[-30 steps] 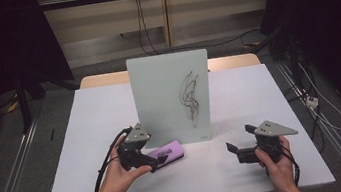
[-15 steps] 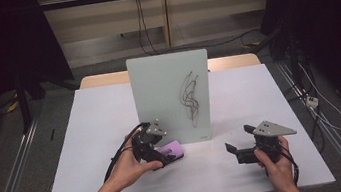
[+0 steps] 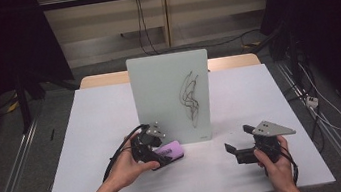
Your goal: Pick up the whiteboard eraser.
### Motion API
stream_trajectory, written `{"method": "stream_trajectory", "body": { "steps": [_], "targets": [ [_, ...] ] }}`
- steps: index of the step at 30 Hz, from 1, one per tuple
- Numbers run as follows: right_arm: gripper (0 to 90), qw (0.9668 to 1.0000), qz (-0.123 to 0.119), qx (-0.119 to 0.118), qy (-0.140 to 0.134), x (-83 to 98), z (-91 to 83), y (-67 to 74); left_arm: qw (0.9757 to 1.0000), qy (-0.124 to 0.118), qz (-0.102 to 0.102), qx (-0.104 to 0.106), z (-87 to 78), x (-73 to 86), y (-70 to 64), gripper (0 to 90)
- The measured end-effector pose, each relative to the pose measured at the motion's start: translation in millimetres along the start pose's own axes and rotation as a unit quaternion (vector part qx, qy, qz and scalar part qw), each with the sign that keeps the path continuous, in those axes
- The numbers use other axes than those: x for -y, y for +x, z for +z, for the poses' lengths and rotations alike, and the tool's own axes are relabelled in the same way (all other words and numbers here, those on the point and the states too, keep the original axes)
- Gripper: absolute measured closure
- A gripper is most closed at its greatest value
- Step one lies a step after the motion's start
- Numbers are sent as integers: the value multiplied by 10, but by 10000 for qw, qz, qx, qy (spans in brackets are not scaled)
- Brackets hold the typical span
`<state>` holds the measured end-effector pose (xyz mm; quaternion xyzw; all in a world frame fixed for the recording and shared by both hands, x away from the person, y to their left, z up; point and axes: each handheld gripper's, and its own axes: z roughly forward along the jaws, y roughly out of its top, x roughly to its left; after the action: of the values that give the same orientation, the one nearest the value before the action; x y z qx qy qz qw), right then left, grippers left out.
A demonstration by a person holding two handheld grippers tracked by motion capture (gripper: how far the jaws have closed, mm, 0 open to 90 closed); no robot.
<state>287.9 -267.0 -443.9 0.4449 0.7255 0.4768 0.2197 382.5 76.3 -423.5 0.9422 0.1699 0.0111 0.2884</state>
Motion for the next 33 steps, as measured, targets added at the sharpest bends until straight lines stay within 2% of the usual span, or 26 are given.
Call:
{"method": "stream_trajectory", "body": {
  "steps": [3, 5, 7, 10, 12, 13, 15, 20, 24, 26, 28, 29, 32, 33],
  "targets": [
    [46, 10000, -6, -7, 10, 2, 6, -1, 10000, 63, 19, 7, 22, 2, -16, 345],
    [46, 10000, -13, -10, 9, 2, 5, 6, 9999, 113, 77, -77, 23, -8, -26, 354],
    [45, 10000, -15, -7, 8, 4, 2, 8, 9999, 118, 67, -23, 45, -10, -33, 355],
    [45, 10000, 0, 3, 21, 5, 4, 3, 9995, 229, 190, -52, 65, -17, -44, 388],
    [45, 10000, 19, -7, 35, 7, 5, 3, 9995, 228, 214, -44, 52, -23, -38, 398],
    [45, 10000, 1, 0, 23, 6, 6, 2, 9998, 136, 156, -59, 55, -19, -46, 398],
    [45, 10000, -5, -3, 28, 5, 6, 5, 9995, 213, 240, -55, 61, -16, -42, 398],
    [45, 10000, -3, 4, 32, 5, 6, 7, 9994, 221, 258, -112, 68, -14, -49, 401],
    [45, 10000, -2, 4, 30, 4, 6, 6, 9994, 229, 255, -70, 61, -17, -50, 406],
    [45, 10000, 15, 3, 22, 3, 6, 5, 9998, 122, 176, -51, 38, -19, -48, 408],
    [45, 10000, 28, 13, 26, 1, 14, 1, 9997, 51, 248, -29, 1, -20, -43, 409],
    [45, 10000, 41, 24, 36, -1, 16, 1, 9999, -53, 157, -7, -13, -13, -49, 409],
    [45, 10000, 65, 31, 28, -6, 30, -4, 9997, -181, 164, -24, -72, 1, -41, 409],
    [45, 10000, 70, 36, 39, -7, 33, -4, 9993, -337, 137, -7, -104, 4, -37, 409]
  ]
}}
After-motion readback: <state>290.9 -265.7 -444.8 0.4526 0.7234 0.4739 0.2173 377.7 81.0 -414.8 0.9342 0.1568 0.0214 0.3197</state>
